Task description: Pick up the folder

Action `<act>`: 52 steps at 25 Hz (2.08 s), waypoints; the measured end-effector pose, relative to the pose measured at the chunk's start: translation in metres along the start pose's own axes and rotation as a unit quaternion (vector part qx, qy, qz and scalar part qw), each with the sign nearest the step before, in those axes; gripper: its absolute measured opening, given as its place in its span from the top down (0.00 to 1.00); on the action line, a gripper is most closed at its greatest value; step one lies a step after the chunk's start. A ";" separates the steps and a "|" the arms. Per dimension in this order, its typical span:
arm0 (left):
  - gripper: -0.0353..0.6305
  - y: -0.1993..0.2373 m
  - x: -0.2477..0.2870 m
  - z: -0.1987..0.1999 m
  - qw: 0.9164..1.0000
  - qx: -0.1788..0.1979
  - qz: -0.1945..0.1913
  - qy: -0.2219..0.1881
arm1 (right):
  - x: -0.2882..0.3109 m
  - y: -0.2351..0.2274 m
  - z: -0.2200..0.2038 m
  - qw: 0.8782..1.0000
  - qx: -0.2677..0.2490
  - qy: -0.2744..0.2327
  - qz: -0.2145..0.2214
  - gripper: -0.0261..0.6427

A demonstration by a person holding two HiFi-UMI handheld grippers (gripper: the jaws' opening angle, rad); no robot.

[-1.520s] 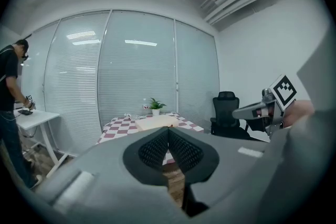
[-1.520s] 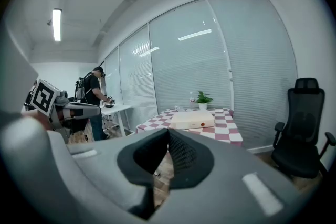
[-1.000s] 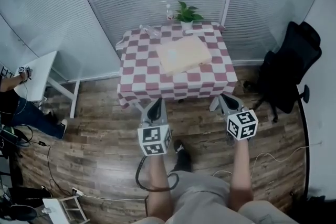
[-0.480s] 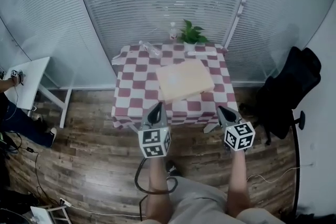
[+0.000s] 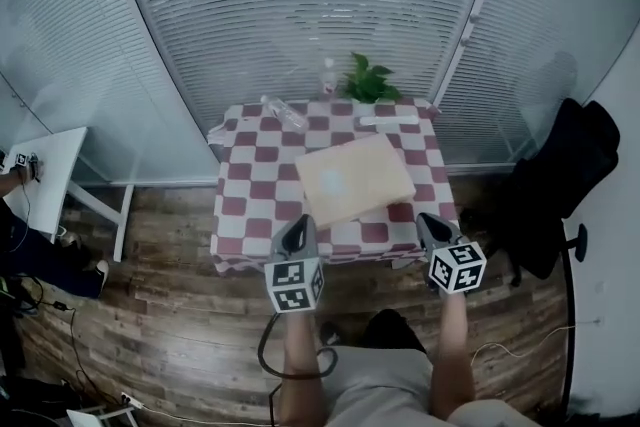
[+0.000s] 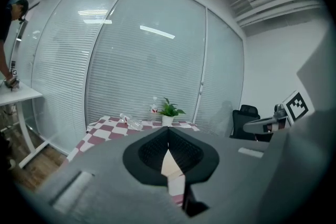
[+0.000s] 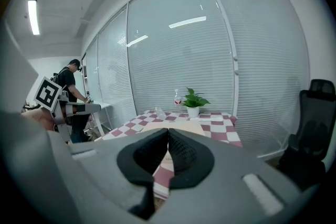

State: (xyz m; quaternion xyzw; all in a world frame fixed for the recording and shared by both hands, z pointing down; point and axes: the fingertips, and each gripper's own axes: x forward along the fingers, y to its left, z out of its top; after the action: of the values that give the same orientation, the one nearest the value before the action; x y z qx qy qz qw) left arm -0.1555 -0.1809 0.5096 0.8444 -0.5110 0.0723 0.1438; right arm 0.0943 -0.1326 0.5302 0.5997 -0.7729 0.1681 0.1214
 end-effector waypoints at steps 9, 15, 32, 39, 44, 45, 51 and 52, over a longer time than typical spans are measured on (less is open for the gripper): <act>0.94 0.020 0.060 0.017 0.999 0.008 0.025 0.018 | 0.083 -0.031 0.029 0.999 0.028 0.009 0.031 0.96; 0.94 0.034 0.102 0.050 0.999 0.005 0.045 0.006 | 0.141 -0.057 0.068 0.996 0.041 0.007 0.074 0.96; 0.94 0.060 0.164 -0.023 0.989 -0.057 0.113 0.072 | 0.213 -0.115 0.024 0.991 0.051 0.062 0.107 0.96; 0.94 0.065 0.170 -0.057 0.983 -0.077 0.137 0.095 | 0.229 -0.120 0.008 0.989 0.032 0.081 0.121 0.96; 0.94 0.068 0.173 -0.072 0.978 -0.091 0.155 0.105 | 0.234 -0.132 0.001 0.989 0.026 0.086 0.121 0.96; 0.94 0.069 0.174 -0.075 0.977 -0.096 0.158 0.105 | 0.236 -0.135 0.001 0.989 0.029 0.084 0.121 0.96; 0.94 0.074 0.175 -0.087 0.972 -0.113 0.176 0.105 | 0.244 -0.150 -0.007 0.988 0.036 0.089 0.123 0.96; 0.94 0.073 0.174 -0.089 0.972 -0.114 0.178 0.105 | 0.245 -0.151 -0.009 0.987 0.035 0.090 0.125 0.96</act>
State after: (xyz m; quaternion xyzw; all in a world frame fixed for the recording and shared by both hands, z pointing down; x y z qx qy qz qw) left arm -0.1368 -0.3312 0.6535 0.7056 -0.6398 0.1266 0.2770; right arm 0.1788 -0.3803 0.6508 0.4849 -0.8211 0.2620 0.1480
